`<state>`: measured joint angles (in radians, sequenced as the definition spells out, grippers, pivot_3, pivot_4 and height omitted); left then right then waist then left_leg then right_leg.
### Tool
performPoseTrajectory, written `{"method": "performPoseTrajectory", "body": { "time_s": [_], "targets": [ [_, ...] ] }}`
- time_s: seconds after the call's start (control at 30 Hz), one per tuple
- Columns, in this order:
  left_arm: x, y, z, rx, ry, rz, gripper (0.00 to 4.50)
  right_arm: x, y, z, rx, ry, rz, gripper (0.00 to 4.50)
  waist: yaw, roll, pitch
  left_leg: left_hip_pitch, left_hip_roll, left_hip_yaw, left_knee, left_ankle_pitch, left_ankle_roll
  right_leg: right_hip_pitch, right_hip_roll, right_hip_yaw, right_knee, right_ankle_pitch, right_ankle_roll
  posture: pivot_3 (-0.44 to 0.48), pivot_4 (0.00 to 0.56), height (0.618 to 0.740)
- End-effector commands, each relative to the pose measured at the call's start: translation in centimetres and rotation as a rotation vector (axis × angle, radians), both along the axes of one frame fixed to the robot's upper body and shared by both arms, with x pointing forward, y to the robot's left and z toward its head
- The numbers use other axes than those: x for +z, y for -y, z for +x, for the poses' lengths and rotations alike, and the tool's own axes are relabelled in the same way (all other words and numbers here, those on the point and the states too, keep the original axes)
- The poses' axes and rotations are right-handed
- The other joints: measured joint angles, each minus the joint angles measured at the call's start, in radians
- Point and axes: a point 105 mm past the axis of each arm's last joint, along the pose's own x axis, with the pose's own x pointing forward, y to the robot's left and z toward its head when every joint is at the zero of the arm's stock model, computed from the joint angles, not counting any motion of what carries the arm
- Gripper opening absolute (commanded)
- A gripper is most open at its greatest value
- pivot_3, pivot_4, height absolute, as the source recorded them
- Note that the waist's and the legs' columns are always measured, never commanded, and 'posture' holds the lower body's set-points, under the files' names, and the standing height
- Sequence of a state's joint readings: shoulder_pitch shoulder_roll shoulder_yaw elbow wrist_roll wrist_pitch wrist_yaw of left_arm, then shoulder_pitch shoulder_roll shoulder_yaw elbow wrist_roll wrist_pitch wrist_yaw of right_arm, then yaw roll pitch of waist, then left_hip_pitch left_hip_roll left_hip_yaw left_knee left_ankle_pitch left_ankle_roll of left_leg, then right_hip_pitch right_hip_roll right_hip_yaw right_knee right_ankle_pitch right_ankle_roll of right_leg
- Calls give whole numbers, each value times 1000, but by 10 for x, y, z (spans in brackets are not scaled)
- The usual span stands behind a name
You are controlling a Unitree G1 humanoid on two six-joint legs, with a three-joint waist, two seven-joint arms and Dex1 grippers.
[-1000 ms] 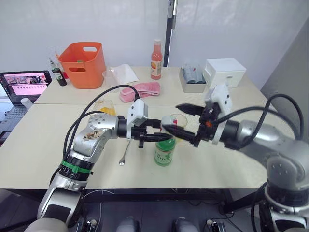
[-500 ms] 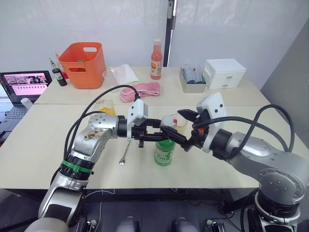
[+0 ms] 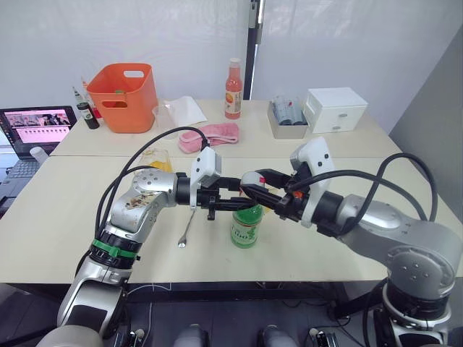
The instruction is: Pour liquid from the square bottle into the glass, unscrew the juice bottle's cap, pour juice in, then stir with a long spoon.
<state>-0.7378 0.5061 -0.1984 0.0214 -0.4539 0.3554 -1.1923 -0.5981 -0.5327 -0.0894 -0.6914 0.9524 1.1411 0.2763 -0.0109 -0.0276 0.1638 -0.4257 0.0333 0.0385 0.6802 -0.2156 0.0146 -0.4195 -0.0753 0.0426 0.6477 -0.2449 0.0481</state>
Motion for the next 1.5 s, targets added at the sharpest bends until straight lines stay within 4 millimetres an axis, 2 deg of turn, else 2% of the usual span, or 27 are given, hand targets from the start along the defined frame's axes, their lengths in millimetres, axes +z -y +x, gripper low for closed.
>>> {"method": "performPoseTrajectory", "body": {
  "time_s": [0.03, 0.2, 0.27, 0.37, 0.5, 0.57, 0.73, 0.83, 0.9, 0.97, 1.17, 1.3, 1.5],
  "targets": [
    [-17, -6, 4, 56, -13, 90, 1499, 13, 5, -3, 237, 50, -9, 1683, 0, 0, 0, 0, 0, 0, 0, 0, 0, 0, 0, 0, 0, 0, 0, 0, 150, 715],
    [-20, -8, 0, 63, -19, 93, 1499, -1, 10, 22, 585, -49, -147, 1683, -5, 0, 0, 2, 1, 1, -1, 0, 0, 1, 1, 1, -1, 0, 0, 0, 150, 715],
    [-21, -8, -1, 67, -21, 91, 1499, 2, 8, 32, 693, -62, -162, 1683, -6, 0, 0, 2, 1, 1, -2, 0, 0, 0, 2, 1, -1, 0, 0, 0, 150, 715],
    [-21, -9, -2, 73, -22, 89, 1499, 12, 2, 48, 780, -73, -142, 1683, -6, 0, 0, 1, 1, 1, -2, 0, 0, 0, 2, 0, -1, 0, 0, 0, 150, 715],
    [-20, -10, -2, 84, -21, 83, 1499, 13, 0, 55, 823, -75, -154, 1683, -4, 0, 0, 1, 1, 1, -2, 0, 0, -1, 1, 0, 0, 0, 0, 0, 150, 715],
    [-20, -11, -1, 94, -21, 81, 1499, 16, 0, 55, 825, -71, -137, 2720, -4, 0, 0, 1, 1, 1, -2, 0, 0, -1, 1, 0, 0, 0, 0, 0, 150, 715],
    [-18, -17, 5, 125, -17, 72, 1499, 33, 9, 47, 807, -36, -67, 4377, -3, 0, 0, 1, 1, 1, -2, 0, 0, -1, 1, 0, 1, 0, -1, 0, 150, 715],
    [-18, -19, 8, 132, -16, 74, 1499, 46, 19, 32, 776, 17, -20, 4448, 1, 0, 0, 0, 1, 1, -2, 0, 0, -1, 0, 0, 0, 0, -1, 0, 150, 715],
    [-19, -19, 8, 131, -18, 75, 1499, 53, 26, 17, 681, 69, 4, 4448, 3, 0, 0, 0, 1, 1, -2, 0, 0, -1, 0, 0, 0, 0, -1, 0, 150, 715],
    [-20, -19, 9, 130, -20, 75, 1499, 51, 26, 8, 571, 116, -17, 4448, 2, 0, 0, 0, 1, 0, -2, 0, 0, -1, 0, -1, 0, 0, -1, 0, 150, 715],
    [-18, -17, 12, 132, -23, 68, 1499, 42, 9, 1, 149, 148, 16, 4448, -4, 1, -1, 3, 1, 0, -2, 0, -1, 0, 1, 0, 2, 1, -2, 0, 150, 715],
    [-18, -16, 13, 122, -27, 71, 1499, 30, -2, -7, 4, 107, 49, 4448, -2, 1, -1, 1, 1, 0, -2, 1, -1, -1, 0, 1, 1, 1, -1, 0, 150, 715],
    [-18, -15, 13, 107, -27, 74, 1499, 21, -2, -6, -116, 73, 30, 4448, -3, 1, -1, 1, 1, 0, -2, 1, -1, -1, 0, 0, 1, 1, -1, 0, 150, 715]
  ]
}}
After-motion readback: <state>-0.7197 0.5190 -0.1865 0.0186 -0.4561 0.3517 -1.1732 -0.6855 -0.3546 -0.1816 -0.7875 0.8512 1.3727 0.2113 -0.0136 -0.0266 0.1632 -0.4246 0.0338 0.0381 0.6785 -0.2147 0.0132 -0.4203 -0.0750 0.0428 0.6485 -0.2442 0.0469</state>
